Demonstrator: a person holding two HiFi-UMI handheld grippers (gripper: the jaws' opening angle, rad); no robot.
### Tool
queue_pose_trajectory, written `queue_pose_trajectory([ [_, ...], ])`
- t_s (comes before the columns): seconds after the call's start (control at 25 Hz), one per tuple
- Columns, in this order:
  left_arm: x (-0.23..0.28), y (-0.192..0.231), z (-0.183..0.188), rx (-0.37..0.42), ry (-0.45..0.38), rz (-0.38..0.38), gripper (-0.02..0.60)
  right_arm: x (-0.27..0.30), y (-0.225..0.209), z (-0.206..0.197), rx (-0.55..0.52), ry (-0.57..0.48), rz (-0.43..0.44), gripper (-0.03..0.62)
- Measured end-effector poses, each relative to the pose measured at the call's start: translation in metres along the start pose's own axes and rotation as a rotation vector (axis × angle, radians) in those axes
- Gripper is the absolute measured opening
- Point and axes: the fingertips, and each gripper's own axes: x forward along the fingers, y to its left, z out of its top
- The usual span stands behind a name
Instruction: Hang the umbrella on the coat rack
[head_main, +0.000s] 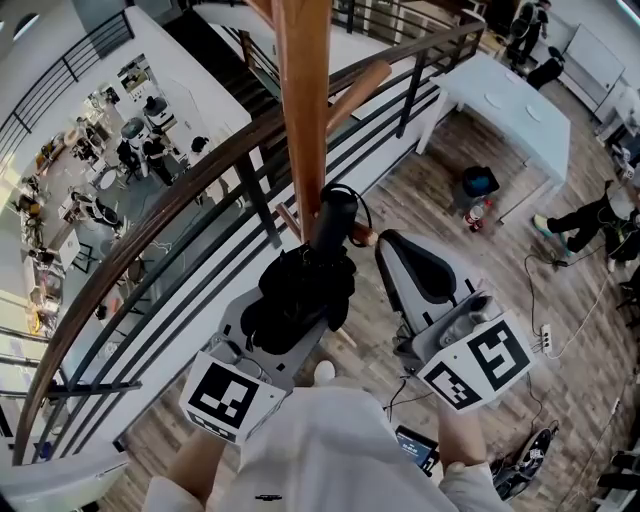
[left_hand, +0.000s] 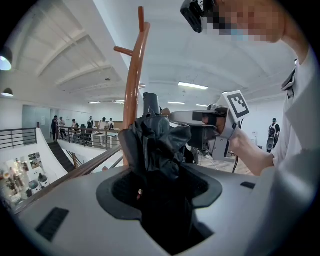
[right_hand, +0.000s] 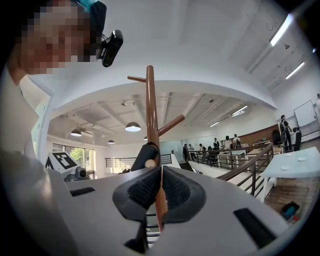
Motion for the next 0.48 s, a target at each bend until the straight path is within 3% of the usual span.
queue_pose_trajectory([
  [0.48, -0.010, 0.004, -0.020, -0.021, 0.035, 0.012, 0.244, 0.002, 0.008, -0.008, 0.022, -0.003, -0.005, 0.038],
])
